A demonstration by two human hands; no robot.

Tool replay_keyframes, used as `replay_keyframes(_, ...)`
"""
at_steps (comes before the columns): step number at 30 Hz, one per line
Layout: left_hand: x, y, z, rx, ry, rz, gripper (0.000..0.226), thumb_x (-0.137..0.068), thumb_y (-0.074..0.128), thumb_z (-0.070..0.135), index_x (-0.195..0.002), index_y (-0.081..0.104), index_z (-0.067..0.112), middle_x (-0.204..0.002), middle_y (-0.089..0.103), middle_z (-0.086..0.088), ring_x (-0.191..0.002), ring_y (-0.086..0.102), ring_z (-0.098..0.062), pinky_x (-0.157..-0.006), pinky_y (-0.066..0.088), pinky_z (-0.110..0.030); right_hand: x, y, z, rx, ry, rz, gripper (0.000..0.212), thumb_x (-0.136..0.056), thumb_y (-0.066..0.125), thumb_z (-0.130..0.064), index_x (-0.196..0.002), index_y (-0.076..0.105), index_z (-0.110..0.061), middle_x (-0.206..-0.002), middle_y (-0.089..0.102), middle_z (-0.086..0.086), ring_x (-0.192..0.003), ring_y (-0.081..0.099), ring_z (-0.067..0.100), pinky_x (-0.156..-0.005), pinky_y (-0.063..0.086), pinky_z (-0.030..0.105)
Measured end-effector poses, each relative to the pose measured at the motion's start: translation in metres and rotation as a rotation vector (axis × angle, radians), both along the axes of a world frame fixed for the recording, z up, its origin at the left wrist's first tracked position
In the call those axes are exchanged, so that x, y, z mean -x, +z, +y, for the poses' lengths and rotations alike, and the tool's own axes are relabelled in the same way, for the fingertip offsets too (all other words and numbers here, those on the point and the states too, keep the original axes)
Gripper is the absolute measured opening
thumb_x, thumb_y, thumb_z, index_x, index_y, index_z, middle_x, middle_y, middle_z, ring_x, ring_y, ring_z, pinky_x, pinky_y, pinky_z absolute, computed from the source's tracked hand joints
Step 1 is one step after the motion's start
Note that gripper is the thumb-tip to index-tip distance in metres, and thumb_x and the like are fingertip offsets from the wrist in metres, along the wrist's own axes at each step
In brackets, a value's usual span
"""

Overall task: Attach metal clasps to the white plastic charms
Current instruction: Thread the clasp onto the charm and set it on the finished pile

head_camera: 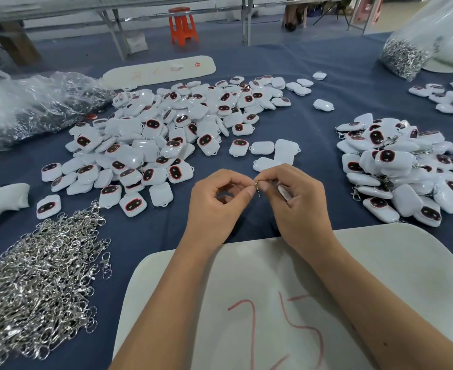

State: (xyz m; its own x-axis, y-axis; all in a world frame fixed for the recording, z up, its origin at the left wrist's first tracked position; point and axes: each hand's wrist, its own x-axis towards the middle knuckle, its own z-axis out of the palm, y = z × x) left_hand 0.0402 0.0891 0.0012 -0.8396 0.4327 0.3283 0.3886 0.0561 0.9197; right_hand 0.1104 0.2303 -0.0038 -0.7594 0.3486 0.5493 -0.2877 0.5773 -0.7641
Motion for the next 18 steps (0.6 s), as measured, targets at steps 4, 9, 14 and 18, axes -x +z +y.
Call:
replay_keyframes(4,0.0001,0.0000,-0.0010,0.001,-0.028,-0.023,0.010,-0.089,0.073,0.003,-0.087,0.076,0.012,-0.082,0.074,0.002,-0.077,0.065,-0.020,-0.073,0.053,-0.031,0.0001,-0.0015,0.0021,0.015,0.023,-0.011,0.016,-0.093,0.068,0.007,-0.089,0.073,-0.008,-0.087,0.072,-0.002,-0.086,0.065,0.018,-0.076,0.051,0.029)
replay_keyframes(9,0.0034,-0.0006,-0.0051,-0.003,-0.074,-0.070,0.012,-0.092,0.070,0.003,-0.087,0.075,0.012,-0.081,0.071,-0.005,-0.070,0.057,-0.015,-0.069,0.049,-0.030,0.0007,-0.0018,0.0017,-0.009,0.042,-0.032,0.017,-0.093,0.068,0.006,-0.088,0.072,-0.010,-0.085,0.070,-0.001,-0.083,0.064,0.020,-0.074,0.049,0.035)
replay_keyframes(14,0.0037,-0.0011,-0.0058,0.063,-0.070,-0.012,0.014,-0.092,0.068,0.004,-0.086,0.073,0.016,-0.079,0.070,0.006,-0.073,0.060,-0.010,-0.070,0.049,-0.025,0.0000,-0.0016,0.0029,-0.057,0.051,-0.051,0.017,-0.094,0.068,0.006,-0.088,0.072,-0.008,-0.084,0.068,-0.003,-0.079,0.061,0.022,-0.069,0.046,0.035)
replay_keyframes(18,0.0011,-0.0042,-0.0031,0.172,0.008,0.125,0.017,-0.091,0.065,0.004,-0.085,0.069,0.020,-0.084,0.068,0.010,-0.080,0.063,-0.012,-0.071,0.048,-0.018,0.0006,-0.0020,0.0024,-0.161,0.005,-0.053,0.019,-0.092,0.067,0.008,-0.087,0.073,-0.009,-0.081,0.065,-0.005,-0.073,0.058,0.019,-0.066,0.045,0.034)
